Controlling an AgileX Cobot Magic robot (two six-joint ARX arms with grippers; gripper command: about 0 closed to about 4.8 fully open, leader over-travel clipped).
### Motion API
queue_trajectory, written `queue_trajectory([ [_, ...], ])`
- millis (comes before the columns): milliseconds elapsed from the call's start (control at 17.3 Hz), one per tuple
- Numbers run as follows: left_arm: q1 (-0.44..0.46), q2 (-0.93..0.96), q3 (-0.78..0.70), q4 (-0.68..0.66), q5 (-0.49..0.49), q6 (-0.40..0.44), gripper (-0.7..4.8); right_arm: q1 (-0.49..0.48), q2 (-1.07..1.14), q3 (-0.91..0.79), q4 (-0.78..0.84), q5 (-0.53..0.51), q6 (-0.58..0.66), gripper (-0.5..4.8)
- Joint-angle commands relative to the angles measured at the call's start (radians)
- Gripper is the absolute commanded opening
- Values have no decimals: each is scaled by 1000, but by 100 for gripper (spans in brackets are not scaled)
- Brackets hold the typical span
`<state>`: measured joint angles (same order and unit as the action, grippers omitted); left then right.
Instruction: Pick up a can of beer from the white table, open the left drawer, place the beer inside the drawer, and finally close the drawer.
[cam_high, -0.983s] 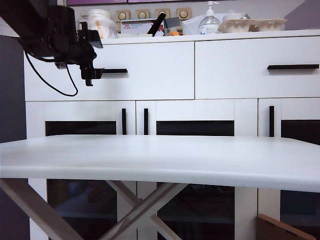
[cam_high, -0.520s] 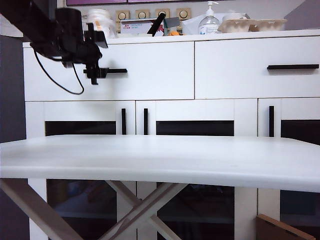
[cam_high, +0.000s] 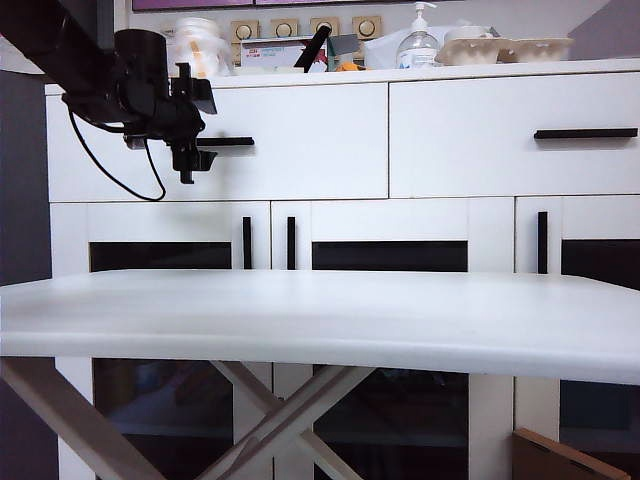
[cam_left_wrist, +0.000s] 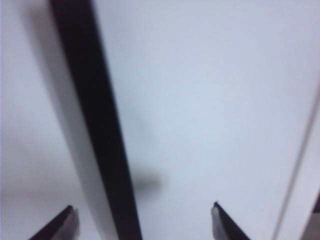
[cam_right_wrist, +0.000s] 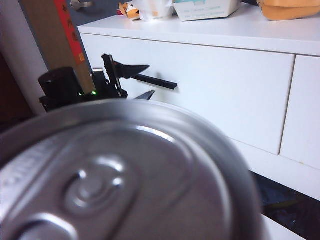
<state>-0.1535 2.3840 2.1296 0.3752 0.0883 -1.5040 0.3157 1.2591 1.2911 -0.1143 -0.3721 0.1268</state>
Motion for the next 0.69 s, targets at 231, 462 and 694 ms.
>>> queue_trajectory([
  [231,0,37,64,0,2,8,350,2,-13,11,58,-8,4,-5],
  [462,1,37,64,-11,1,8,300,2,-13,11,59,-8,4,-5],
  [694,1,40,64,-16,-3,12,131,2,-13,11,59,-8,5,-5],
])
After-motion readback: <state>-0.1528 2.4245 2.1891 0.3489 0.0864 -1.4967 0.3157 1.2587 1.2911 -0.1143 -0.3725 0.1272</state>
